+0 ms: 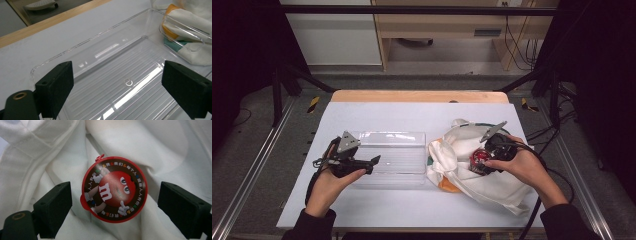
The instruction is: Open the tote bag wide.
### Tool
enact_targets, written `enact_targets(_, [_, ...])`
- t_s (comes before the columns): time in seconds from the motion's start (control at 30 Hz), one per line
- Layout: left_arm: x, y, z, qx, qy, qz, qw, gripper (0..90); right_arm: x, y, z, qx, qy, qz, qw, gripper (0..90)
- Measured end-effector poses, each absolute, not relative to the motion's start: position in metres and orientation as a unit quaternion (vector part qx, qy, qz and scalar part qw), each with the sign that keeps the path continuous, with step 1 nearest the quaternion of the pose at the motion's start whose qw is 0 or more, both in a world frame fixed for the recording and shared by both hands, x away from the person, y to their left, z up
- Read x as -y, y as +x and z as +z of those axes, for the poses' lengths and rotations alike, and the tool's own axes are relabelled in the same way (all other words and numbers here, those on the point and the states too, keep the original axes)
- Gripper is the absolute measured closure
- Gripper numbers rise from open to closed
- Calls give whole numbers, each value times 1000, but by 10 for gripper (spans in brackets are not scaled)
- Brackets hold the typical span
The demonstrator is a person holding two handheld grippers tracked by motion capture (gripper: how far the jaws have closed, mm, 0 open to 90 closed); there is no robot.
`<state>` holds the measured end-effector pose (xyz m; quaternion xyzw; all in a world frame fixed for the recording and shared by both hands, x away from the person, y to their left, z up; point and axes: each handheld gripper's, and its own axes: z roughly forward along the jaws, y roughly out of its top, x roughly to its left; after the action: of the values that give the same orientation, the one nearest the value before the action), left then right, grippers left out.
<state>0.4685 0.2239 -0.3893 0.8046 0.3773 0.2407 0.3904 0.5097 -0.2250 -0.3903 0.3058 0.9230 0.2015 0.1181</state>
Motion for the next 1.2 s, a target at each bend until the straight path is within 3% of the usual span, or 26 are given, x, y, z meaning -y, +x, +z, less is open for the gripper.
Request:
enact_targets(0.6, [-228,470,-390,-379,806,238,388,107,215,522,-405,-941,277,164,103,161])
enact_targets(1.2, [-228,471,-392,-380,807,234,388,107,212,527,-411,-945,276,149,89,252])
